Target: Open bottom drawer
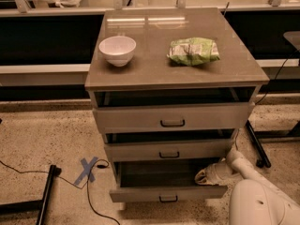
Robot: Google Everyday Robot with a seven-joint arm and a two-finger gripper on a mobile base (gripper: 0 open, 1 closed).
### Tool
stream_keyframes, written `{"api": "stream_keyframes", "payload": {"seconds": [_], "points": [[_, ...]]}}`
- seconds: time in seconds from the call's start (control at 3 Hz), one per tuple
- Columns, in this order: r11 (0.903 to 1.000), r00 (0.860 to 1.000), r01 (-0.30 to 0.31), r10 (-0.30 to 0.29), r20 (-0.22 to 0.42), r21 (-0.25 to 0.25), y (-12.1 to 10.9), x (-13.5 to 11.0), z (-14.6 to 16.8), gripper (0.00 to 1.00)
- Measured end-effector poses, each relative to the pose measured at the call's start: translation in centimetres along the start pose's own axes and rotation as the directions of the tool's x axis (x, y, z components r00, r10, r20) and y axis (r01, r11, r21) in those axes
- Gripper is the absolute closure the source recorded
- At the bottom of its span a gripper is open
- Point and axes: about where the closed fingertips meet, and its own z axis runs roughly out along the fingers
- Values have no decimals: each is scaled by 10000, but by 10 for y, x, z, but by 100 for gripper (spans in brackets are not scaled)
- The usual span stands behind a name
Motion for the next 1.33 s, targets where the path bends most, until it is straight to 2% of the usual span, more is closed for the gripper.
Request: {"api": "stream_keyframes", "payload": {"seconds": [0.33,0.67,1.33], "points": [[9969,9997,199,-209,-131,-760,21,-8,10,100],[9930,9997,117,-89,237,-1172,50,-18,-1,100],[9943,9967,-376,444,676,-996,82,-23,-24,100]]}}
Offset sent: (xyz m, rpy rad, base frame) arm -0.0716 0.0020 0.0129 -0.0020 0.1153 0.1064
